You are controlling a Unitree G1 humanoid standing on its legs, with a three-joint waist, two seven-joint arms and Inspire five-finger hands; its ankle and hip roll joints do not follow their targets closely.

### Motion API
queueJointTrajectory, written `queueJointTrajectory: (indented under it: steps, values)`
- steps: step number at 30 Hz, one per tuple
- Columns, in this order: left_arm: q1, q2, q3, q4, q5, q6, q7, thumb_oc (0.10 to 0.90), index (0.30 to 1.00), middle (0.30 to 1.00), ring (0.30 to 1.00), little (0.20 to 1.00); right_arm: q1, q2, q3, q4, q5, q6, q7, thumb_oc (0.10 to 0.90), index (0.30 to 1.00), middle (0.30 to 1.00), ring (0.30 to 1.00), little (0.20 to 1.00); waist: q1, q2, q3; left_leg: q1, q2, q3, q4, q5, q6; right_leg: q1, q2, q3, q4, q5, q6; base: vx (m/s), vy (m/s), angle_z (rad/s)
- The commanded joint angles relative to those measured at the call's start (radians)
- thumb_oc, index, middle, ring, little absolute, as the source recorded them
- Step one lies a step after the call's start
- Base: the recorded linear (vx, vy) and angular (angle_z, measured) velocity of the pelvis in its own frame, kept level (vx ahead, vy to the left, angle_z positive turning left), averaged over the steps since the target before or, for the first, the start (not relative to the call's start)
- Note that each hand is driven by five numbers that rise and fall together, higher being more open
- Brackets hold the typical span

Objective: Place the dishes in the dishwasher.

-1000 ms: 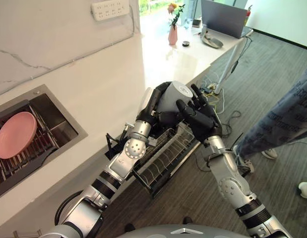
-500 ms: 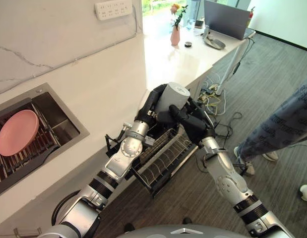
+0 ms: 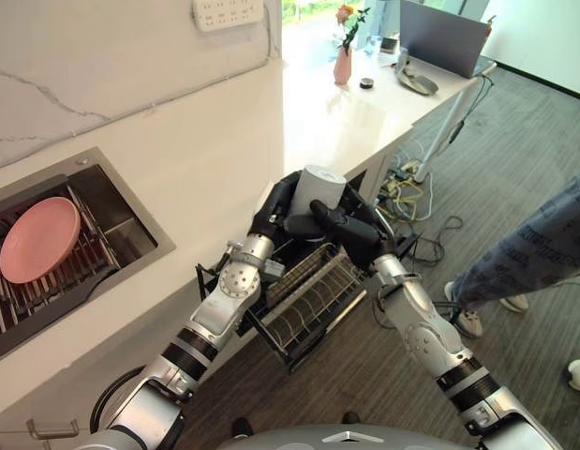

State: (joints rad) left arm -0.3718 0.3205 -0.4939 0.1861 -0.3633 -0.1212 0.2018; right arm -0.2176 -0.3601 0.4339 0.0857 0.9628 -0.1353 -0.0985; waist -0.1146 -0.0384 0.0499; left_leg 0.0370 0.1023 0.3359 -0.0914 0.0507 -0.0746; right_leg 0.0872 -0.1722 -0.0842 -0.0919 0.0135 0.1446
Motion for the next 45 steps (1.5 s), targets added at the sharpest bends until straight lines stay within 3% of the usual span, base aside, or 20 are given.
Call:
queueJointTrajectory:
  steps: [1, 9, 20, 21, 22, 23, 28, 34, 37, 38, 39, 40, 41, 44, 45]
  values:
    - [-0.158, -0.103, -0.119, -0.177, -0.053, -0.138, -0.169, 0.4, 0.3, 0.3, 0.3, 0.3, -0.228, 0.035, 0.021, 0.08, -0.05, -0.013, -0.013, 0.8, 0.9, 0.9, 0.9, 0.9, 0.038, -0.011, -0.048, 0.112, 0.021, 0.013, 0.008, -0.101, -0.026, -0.062, -0.016, 0.07, 0.094, -0.044, 0.065, 0.0, 0.0, 0.0]
    - [-0.195, -0.09, -0.156, -0.191, -0.039, -0.125, -0.212, 0.4, 0.3, 0.3, 0.3, 0.3, -0.309, 0.006, 0.092, 0.122, -0.065, 0.048, 0.013, 0.8, 0.9, 0.9, 0.9, 0.9, 0.042, -0.011, -0.044, 0.109, 0.018, 0.013, 0.009, -0.102, -0.027, -0.065, -0.015, 0.072, 0.096, -0.044, 0.065, 0.0, 0.0, 0.0]
    - [-0.227, -0.081, -0.179, -0.202, -0.033, -0.118, -0.258, 0.4, 0.3, 0.3, 0.3, 0.3, -0.343, -0.001, 0.133, 0.157, -0.064, 0.073, 0.067, 0.8, 0.9, 0.9, 0.9, 0.9, 0.044, -0.007, -0.038, 0.108, 0.02, 0.011, 0.009, -0.1, -0.028, -0.068, -0.015, 0.073, 0.1, -0.047, 0.065, 0.0, 0.0, 0.0]
    - [-0.228, -0.082, -0.18, -0.202, -0.034, -0.118, -0.261, 0.4, 0.3, 0.3, 0.3, 0.3, -0.345, -0.001, 0.135, 0.155, -0.065, 0.074, 0.07, 0.642, 0.662, 0.662, 0.662, 0.662, 0.044, -0.007, -0.037, 0.108, 0.02, 0.011, 0.009, -0.1, -0.028, -0.069, -0.015, 0.074, 0.1, -0.047, 0.065, 0.0, 0.0, 0.0]
    - [-0.229, -0.082, -0.182, -0.202, -0.035, -0.116, -0.264, 0.4, 0.3, 0.3, 0.3, 0.3, -0.345, 0.0, 0.136, 0.153, -0.068, 0.072, 0.075, 0.546, 0.519, 0.519, 0.519, 0.519, 0.044, -0.006, -0.037, 0.108, 0.02, 0.011, 0.01, -0.1, -0.028, -0.069, -0.015, 0.075, 0.1, -0.047, 0.065, 0.0, 0.0, 0.0]
    - [-0.23, -0.082, -0.181, -0.203, -0.037, -0.116, -0.267, 0.4, 0.3, 0.3, 0.3, 0.3, -0.344, -0.001, 0.136, 0.15, -0.074, 0.07, 0.076, 0.408, 0.312, 0.312, 0.312, 0.312, 0.044, -0.006, -0.037, 0.109, 0.02, 0.012, 0.01, -0.1, -0.028, -0.068, -0.016, 0.075, 0.099, -0.048, 0.065, 0.0, 0.0, 0.0]
    - [-0.224, -0.08, -0.168, -0.206, -0.054, -0.115, -0.271, 0.4, 0.3, 0.3, 0.3, 0.3, -0.305, 0.05, 0.083, 0.147, -0.113, 0.024, 0.058, 0.4, 0.3, 0.3, 0.3, 0.3, 0.043, 0.001, -0.038, 0.112, 0.019, 0.011, 0.01, -0.103, -0.026, -0.066, -0.014, 0.075, 0.1, -0.05, 0.065, 0.0, 0.0, 0.0]
    - [-0.209, -0.066, -0.154, -0.216, -0.067, -0.126, -0.263, 0.4, 0.3, 0.3, 0.3, 0.3, -0.228, 0.147, -0.032, 0.144, -0.204, -0.079, -0.046, 0.4, 0.3, 0.3, 0.3, 0.3, 0.033, 0.017, -0.04, 0.119, 0.017, 0.008, 0.012, -0.11, -0.019, -0.062, -0.015, 0.072, 0.104, -0.057, 0.067, 0.0, 0.0, 0.0]
    - [-0.208, -0.057, -0.156, -0.226, -0.064, -0.129, -0.258, 0.4, 0.3, 0.3, 0.3, 0.3, -0.221, 0.165, -0.053, 0.144, -0.225, -0.099, -0.081, 0.4, 0.3, 0.3, 0.3, 0.3, 0.032, 0.021, -0.041, 0.121, 0.016, 0.008, 0.013, -0.111, -0.017, -0.061, -0.015, 0.072, 0.105, -0.059, 0.067, 0.0, 0.0, 0.0]
    - [-0.208, -0.054, -0.158, -0.229, -0.062, -0.13, -0.254, 0.458, 0.387, 0.387, 0.387, 0.387, -0.216, 0.172, -0.063, 0.145, -0.237, -0.106, -0.098, 0.4, 0.3, 0.3, 0.3, 0.3, 0.032, 0.023, -0.04, 0.122, 0.015, 0.008, 0.013, -0.112, -0.017, -0.061, -0.015, 0.072, 0.106, -0.059, 0.067, 0.0, 0.0, 0.0]
    - [-0.208, -0.054, -0.158, -0.229, -0.062, -0.13, -0.254, 0.458, 0.387, 0.387, 0.387, 0.387, -0.216, 0.172, -0.063, 0.145, -0.237, -0.106, -0.098, 0.4, 0.3, 0.3, 0.3, 0.3, 0.032, 0.023, -0.04, 0.122, 0.015, 0.008, 0.013, -0.112, -0.017, -0.061, -0.015, 0.072, 0.106, -0.059, 0.067, 0.0, 0.0, 0.0]
    - [-0.21, -0.052, -0.159, -0.233, -0.056, -0.131, -0.249, 0.775, 0.862, 0.862, 0.862, 0.862, -0.214, 0.177, -0.072, 0.147, -0.248, -0.108, -0.116, 0.4, 0.3, 0.3, 0.3, 0.3, 0.032, 0.024, -0.041, 0.123, 0.015, 0.008, 0.013, -0.113, -0.017, -0.061, -0.015, 0.071, 0.106, -0.06, 0.068, 0.0, 0.0, 0.0]
    - [-0.213, -0.044, -0.158, -0.242, -0.049, -0.133, -0.237, 0.8, 0.9, 0.9, 0.9, 0.9, -0.208, 0.184, -0.102, 0.144, -0.284, -0.117, -0.165, 0.4, 0.3, 0.3, 0.3, 0.3, 0.031, 0.026, -0.041, 0.123, 0.013, 0.006, 0.013, -0.114, -0.016, -0.06, -0.016, 0.069, 0.107, -0.062, 0.068, 0.0, 0.0, 0.0]
    - [-0.214, -0.036, -0.159, -0.255, -0.049, -0.131, -0.23, 0.8, 0.9, 0.9, 0.9, 0.9, -0.201, 0.181, -0.134, 0.143, -0.358, -0.111, -0.229, 0.4, 0.3, 0.3, 0.3, 0.3, 0.03, 0.027, -0.04, 0.123, 0.013, 0.005, 0.015, -0.116, -0.016, -0.058, -0.017, 0.066, 0.108, -0.063, 0.069, 0.0, 0.0, 0.0]
    - [-0.216, -0.024, -0.154, -0.278, -0.047, -0.136, -0.219, 0.8, 0.9, 0.9, 0.9, 0.9, -0.198, 0.165, -0.17, 0.15, -0.469, -0.096, -0.31, 0.4, 0.3, 0.3, 0.3, 0.3, 0.031, 0.03, -0.04, 0.122, 0.013, 0.003, 0.016, -0.117, -0.015, -0.057, -0.017, 0.063, 0.109, -0.064, 0.069, 0.0, 0.0, 0.0]
